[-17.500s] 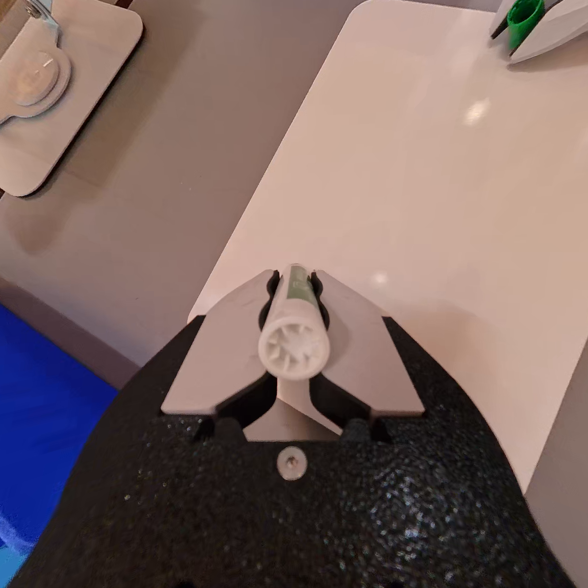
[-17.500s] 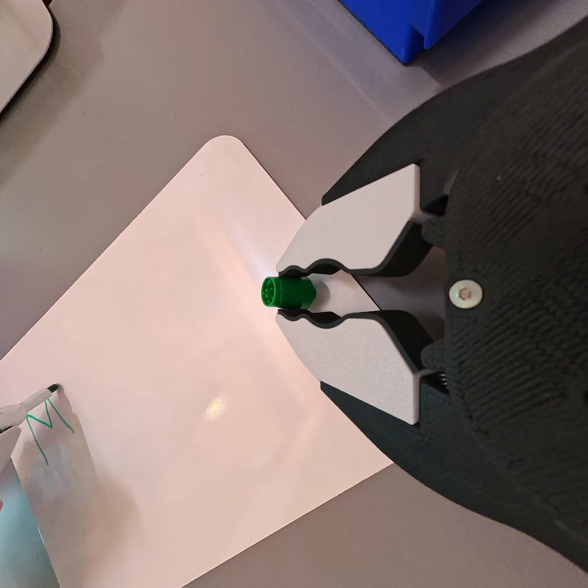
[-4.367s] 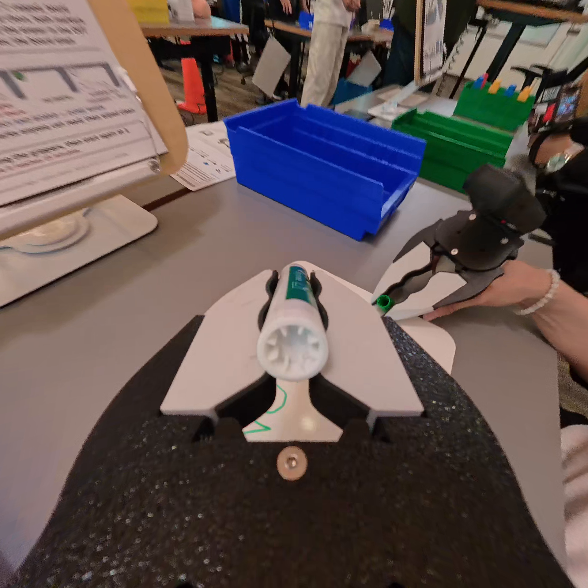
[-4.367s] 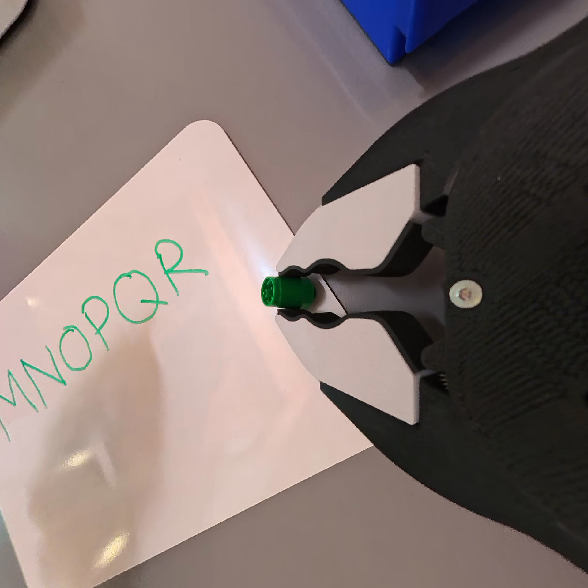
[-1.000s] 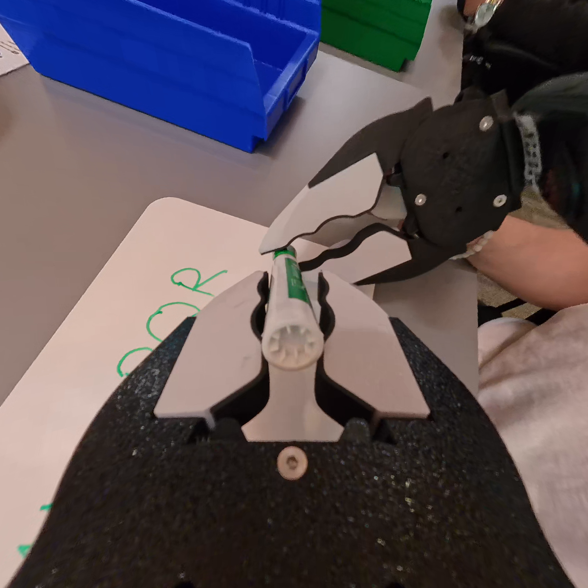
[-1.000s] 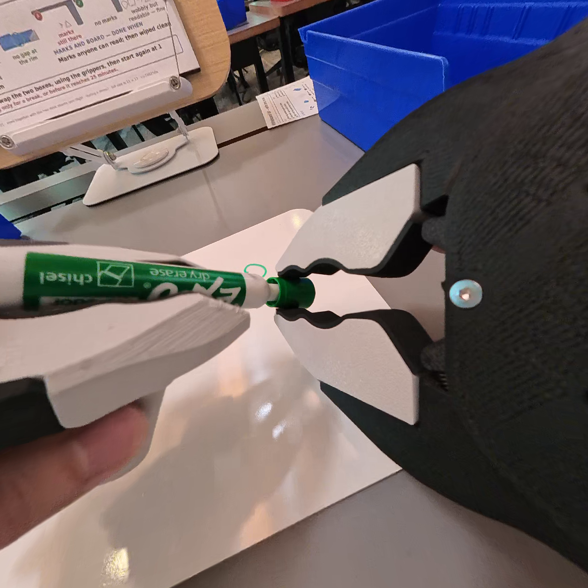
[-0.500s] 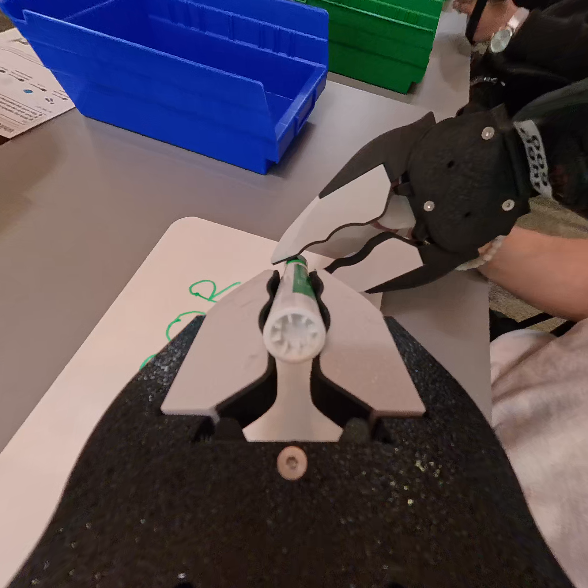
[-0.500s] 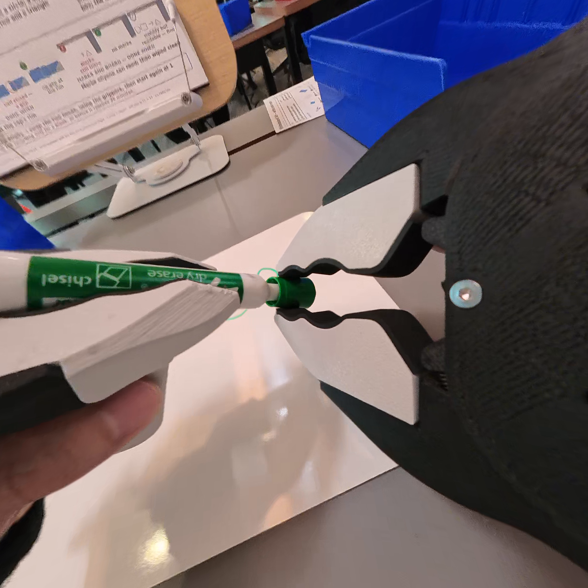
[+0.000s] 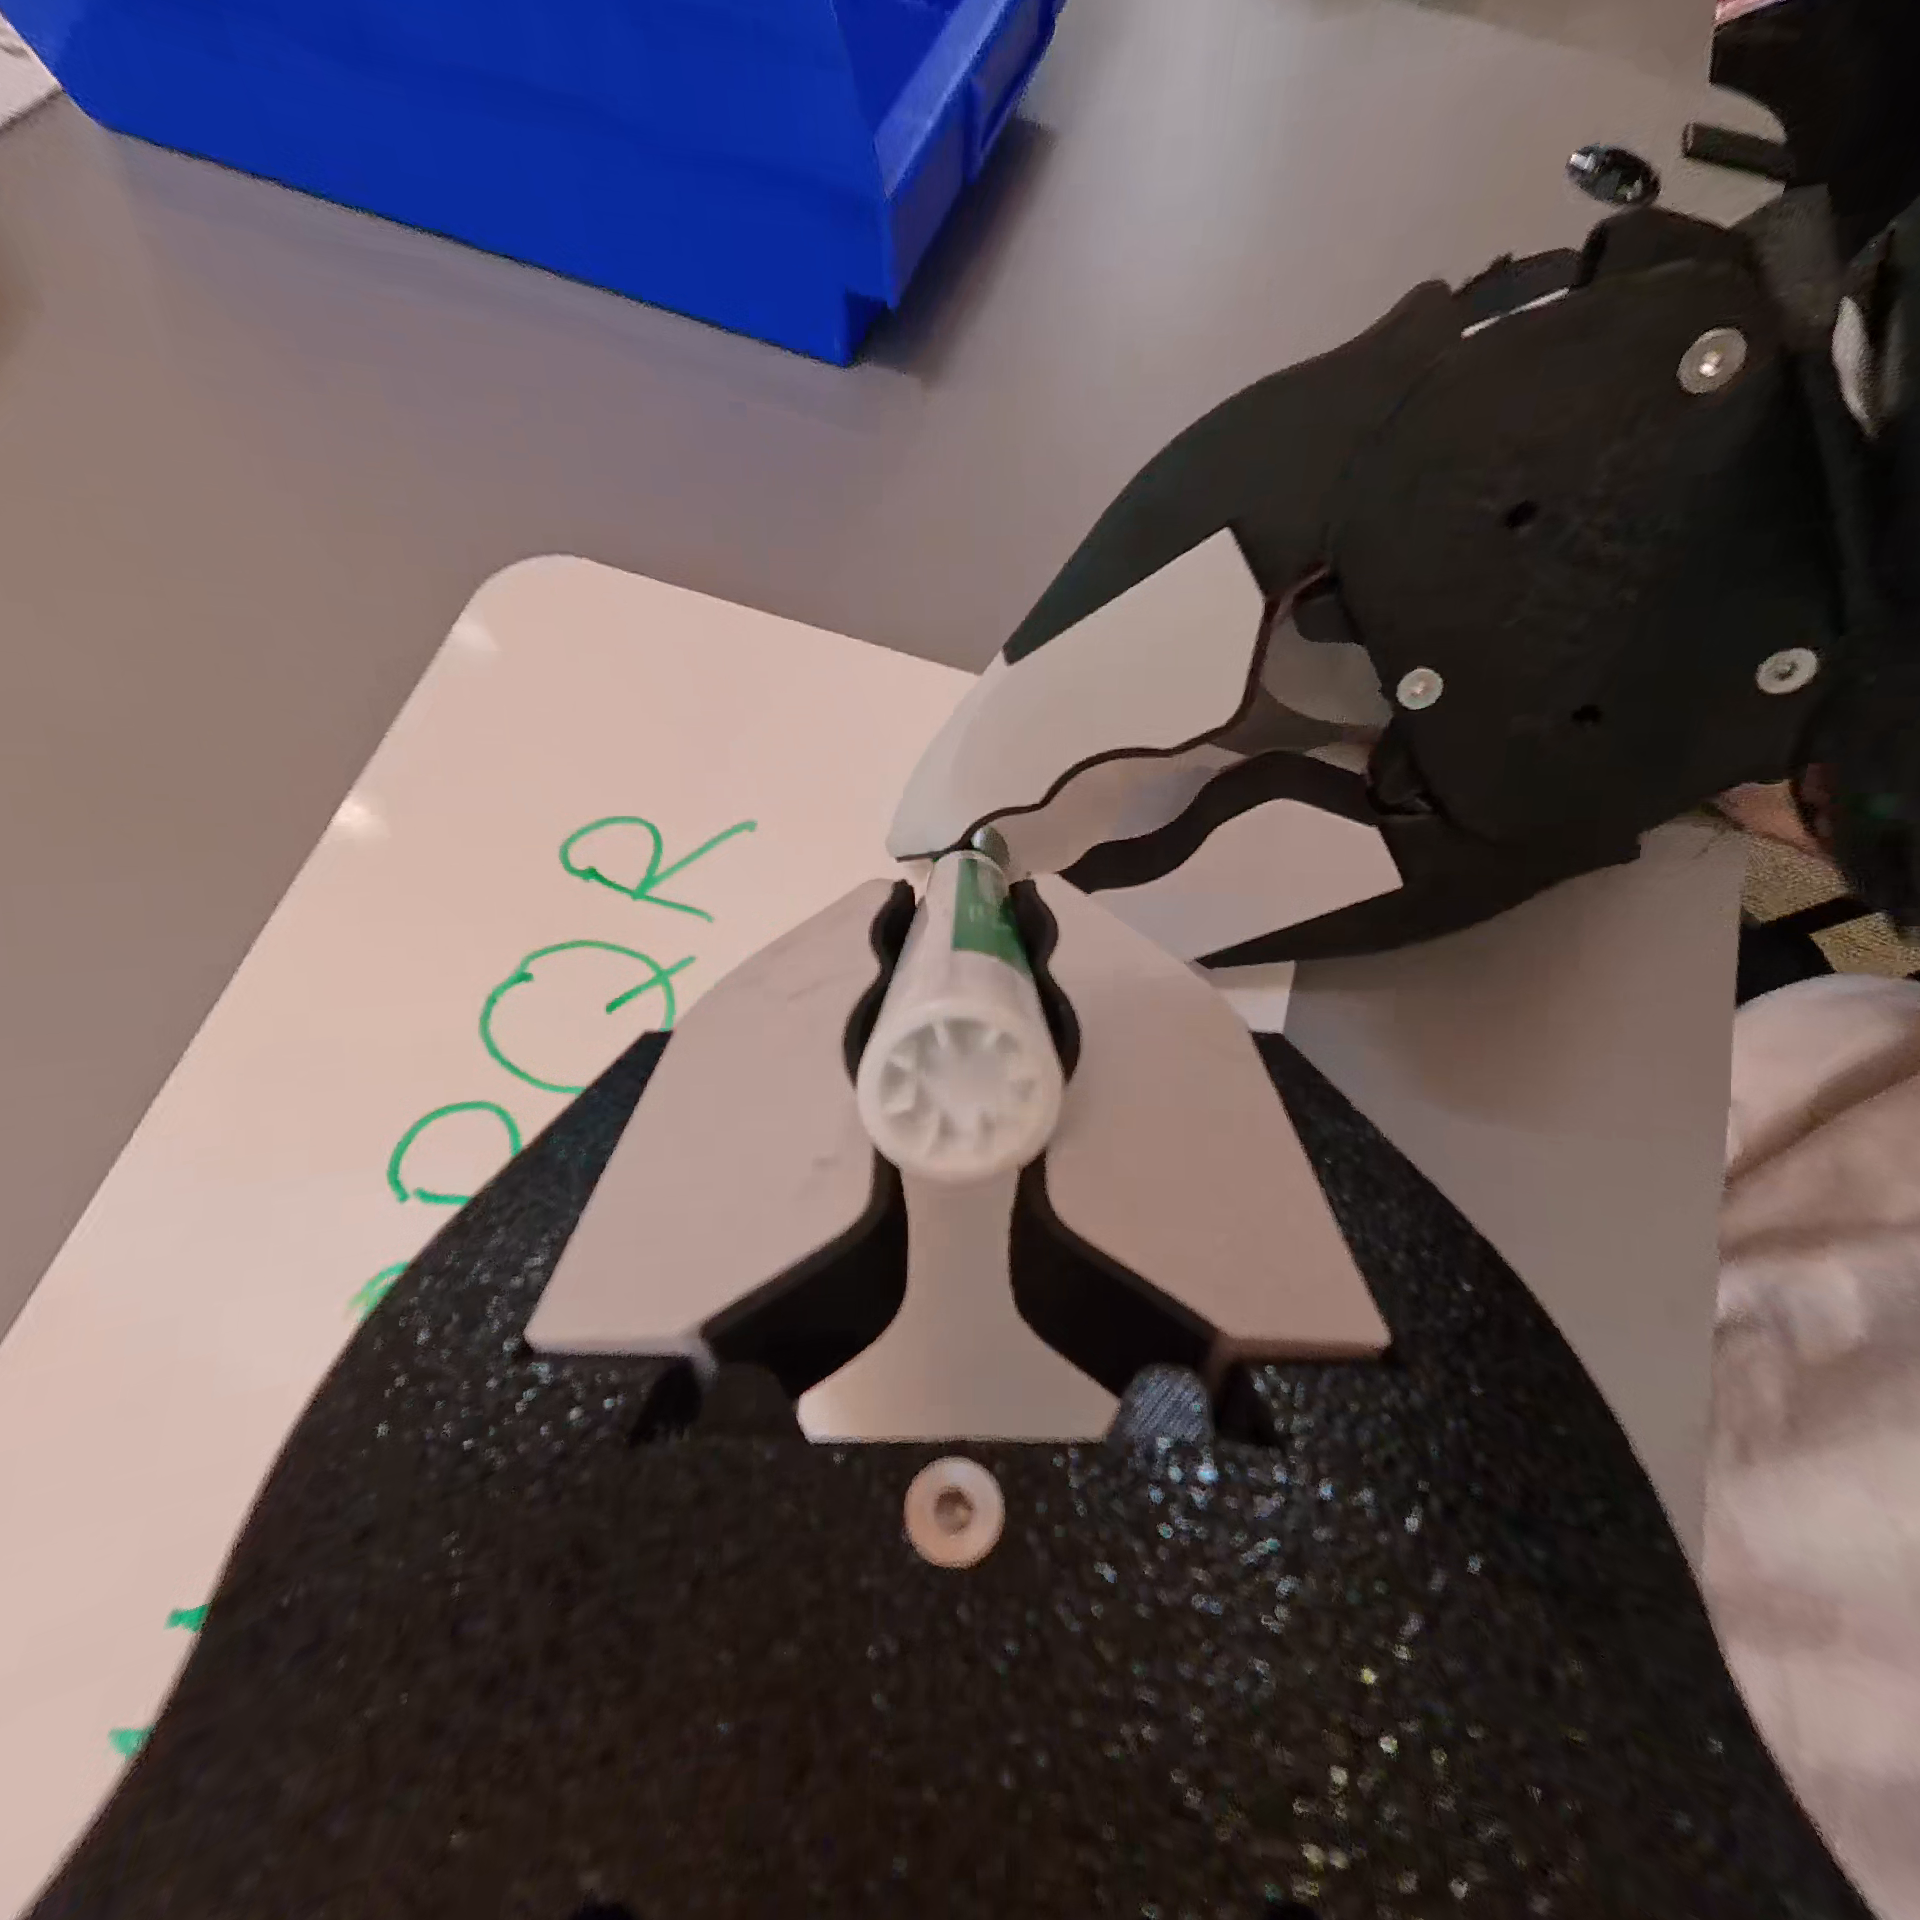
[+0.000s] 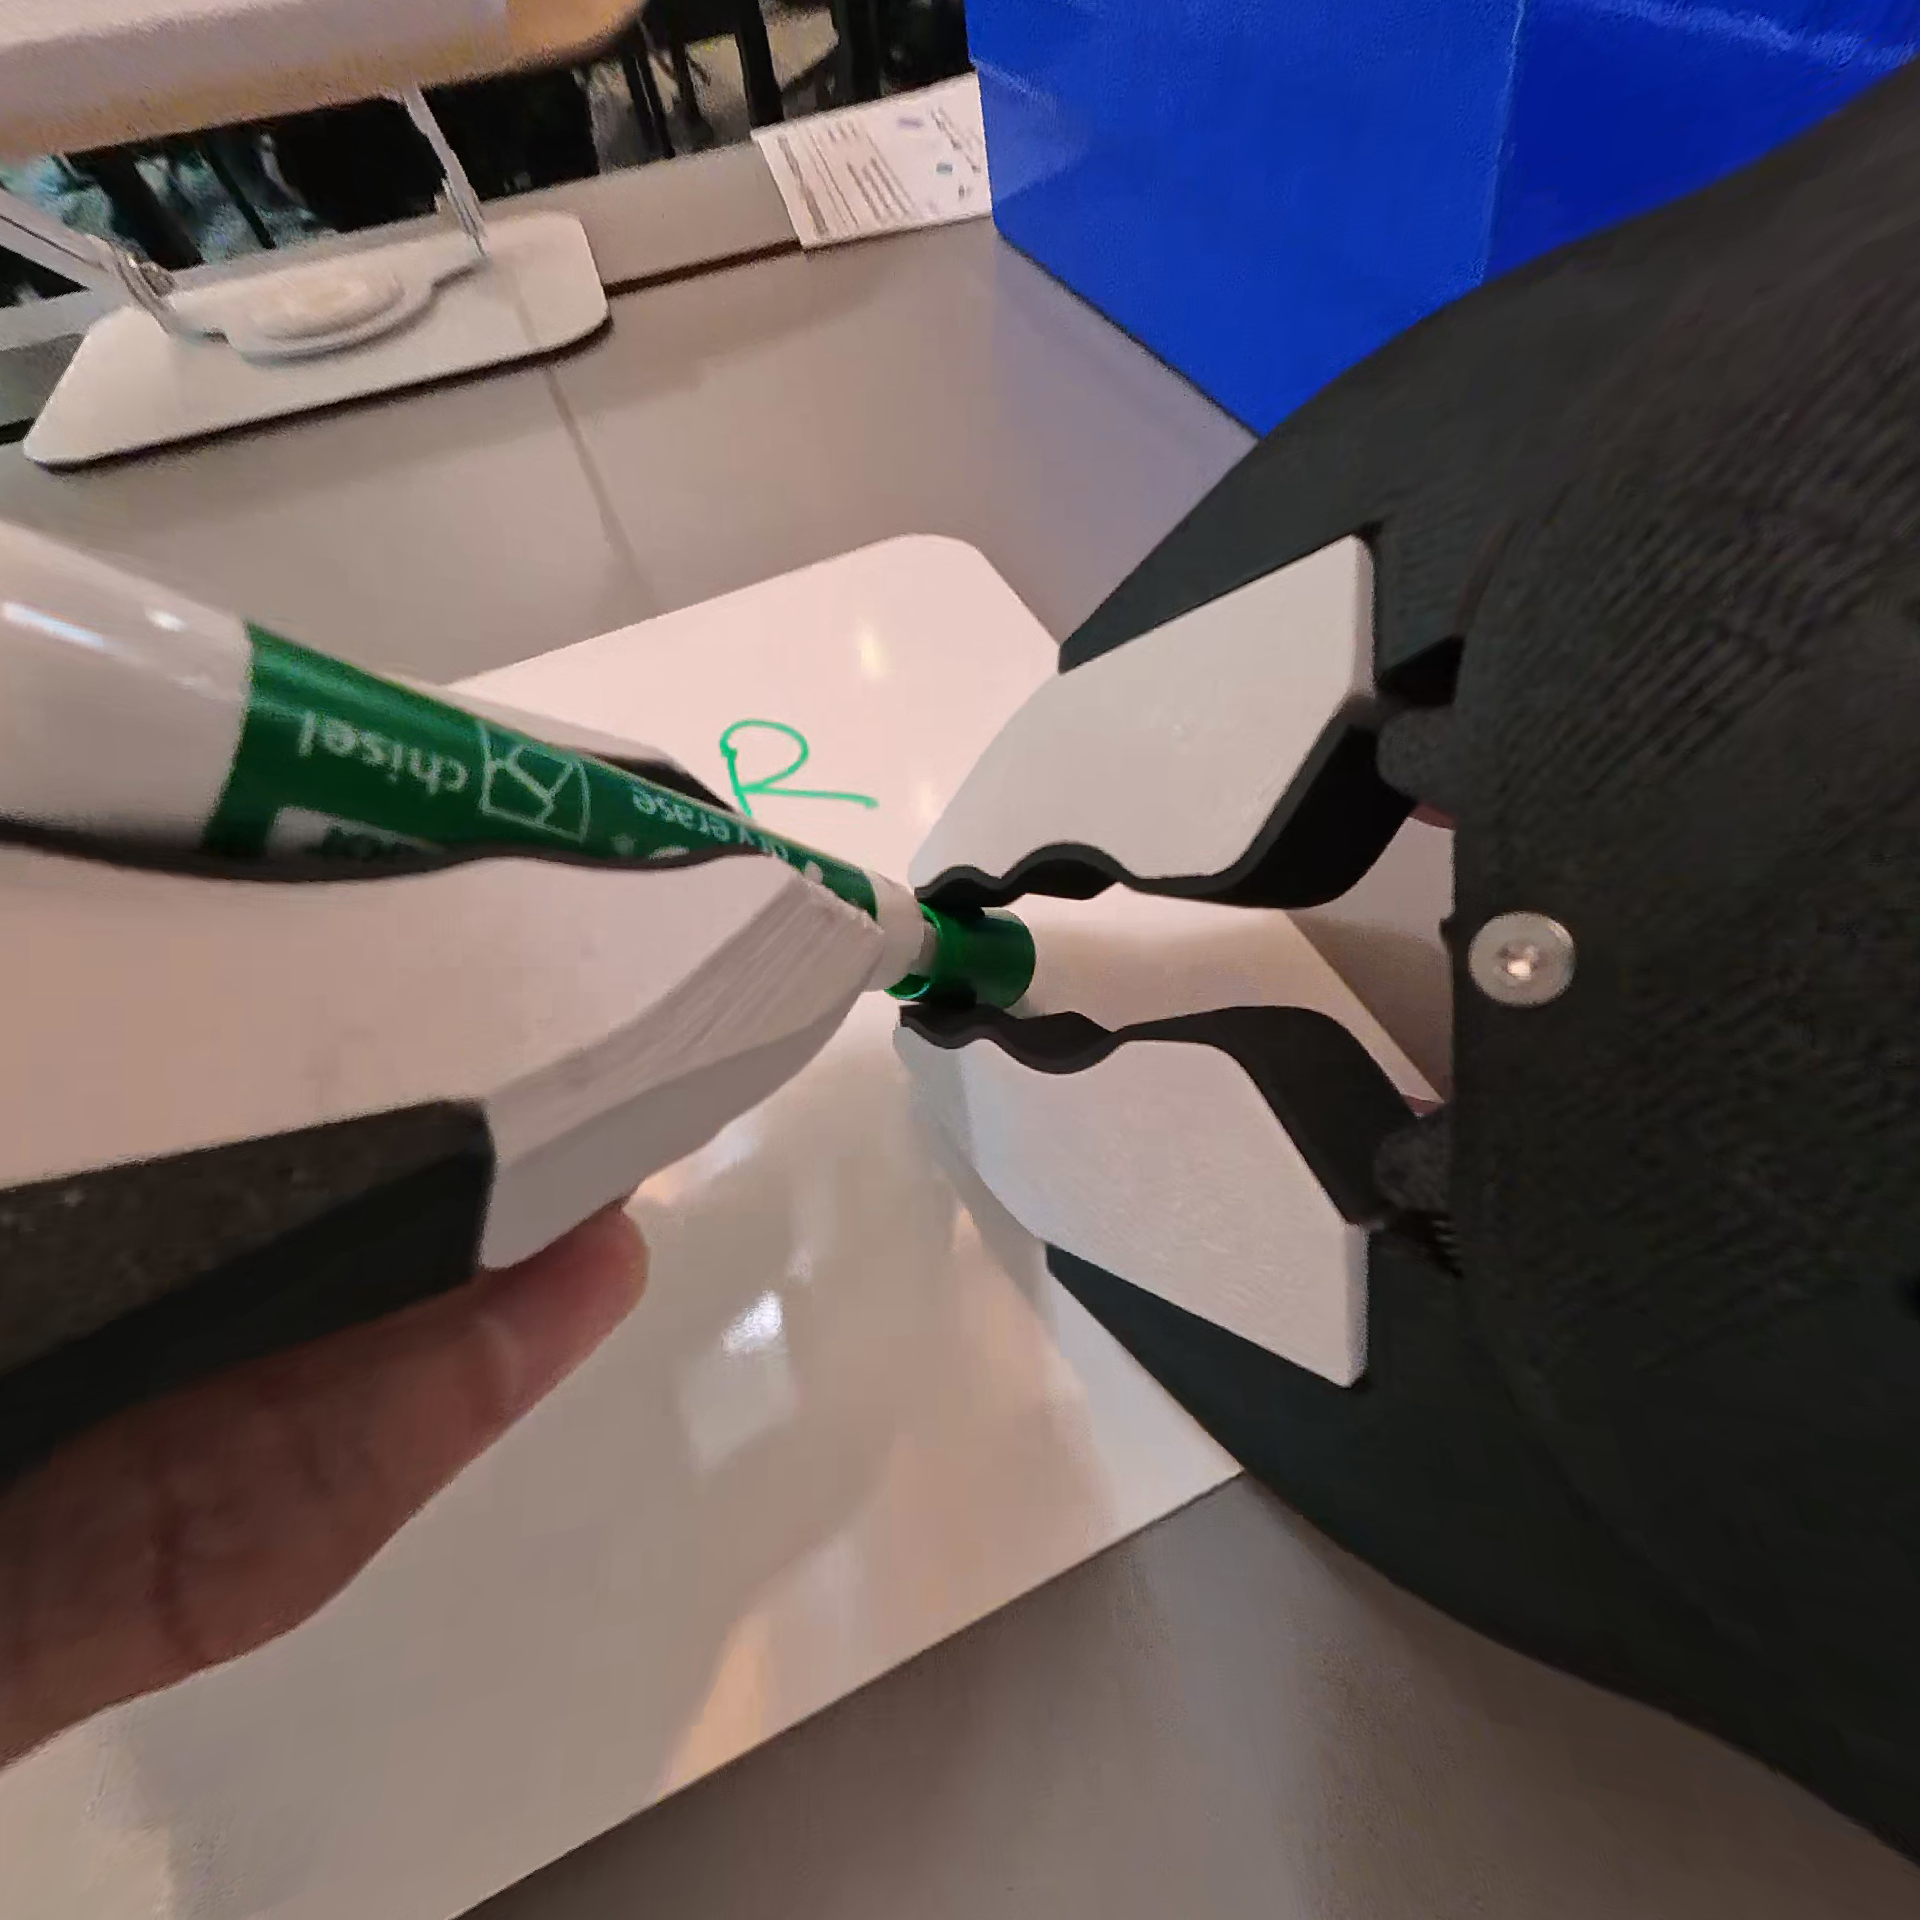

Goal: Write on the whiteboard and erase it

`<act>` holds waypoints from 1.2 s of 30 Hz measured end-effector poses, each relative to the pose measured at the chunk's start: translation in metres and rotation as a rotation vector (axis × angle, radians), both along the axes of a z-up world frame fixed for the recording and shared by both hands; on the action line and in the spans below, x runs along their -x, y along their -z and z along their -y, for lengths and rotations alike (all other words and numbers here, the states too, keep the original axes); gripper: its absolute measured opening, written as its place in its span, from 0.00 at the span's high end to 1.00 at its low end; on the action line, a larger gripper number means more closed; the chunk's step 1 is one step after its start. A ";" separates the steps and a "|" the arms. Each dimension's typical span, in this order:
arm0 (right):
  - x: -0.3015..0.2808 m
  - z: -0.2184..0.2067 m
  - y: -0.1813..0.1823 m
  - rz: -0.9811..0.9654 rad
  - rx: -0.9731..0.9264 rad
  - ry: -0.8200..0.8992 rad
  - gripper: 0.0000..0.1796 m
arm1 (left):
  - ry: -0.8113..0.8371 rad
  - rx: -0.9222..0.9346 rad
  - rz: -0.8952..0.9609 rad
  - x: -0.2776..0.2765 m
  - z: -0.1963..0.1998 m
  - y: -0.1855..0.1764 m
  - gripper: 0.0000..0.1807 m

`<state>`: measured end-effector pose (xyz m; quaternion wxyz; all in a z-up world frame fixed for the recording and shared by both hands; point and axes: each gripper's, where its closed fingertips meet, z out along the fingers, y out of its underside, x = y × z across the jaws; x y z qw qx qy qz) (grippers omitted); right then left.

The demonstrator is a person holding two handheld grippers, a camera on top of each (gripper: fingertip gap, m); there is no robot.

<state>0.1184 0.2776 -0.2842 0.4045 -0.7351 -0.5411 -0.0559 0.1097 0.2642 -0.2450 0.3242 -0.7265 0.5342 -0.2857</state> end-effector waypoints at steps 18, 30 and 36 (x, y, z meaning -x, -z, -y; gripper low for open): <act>-0.001 0.003 0.001 -0.131 0.185 -0.029 0.89 | 0.063 0.134 0.023 -0.003 -0.003 0.001 0.89; 0.011 0.004 -0.072 -0.533 0.042 -0.134 0.74 | -0.009 0.406 0.627 0.015 -0.006 -0.051 0.89; -0.009 0.006 -0.070 -0.537 0.069 -0.182 0.68 | -0.038 0.386 0.633 0.020 -0.016 -0.051 0.90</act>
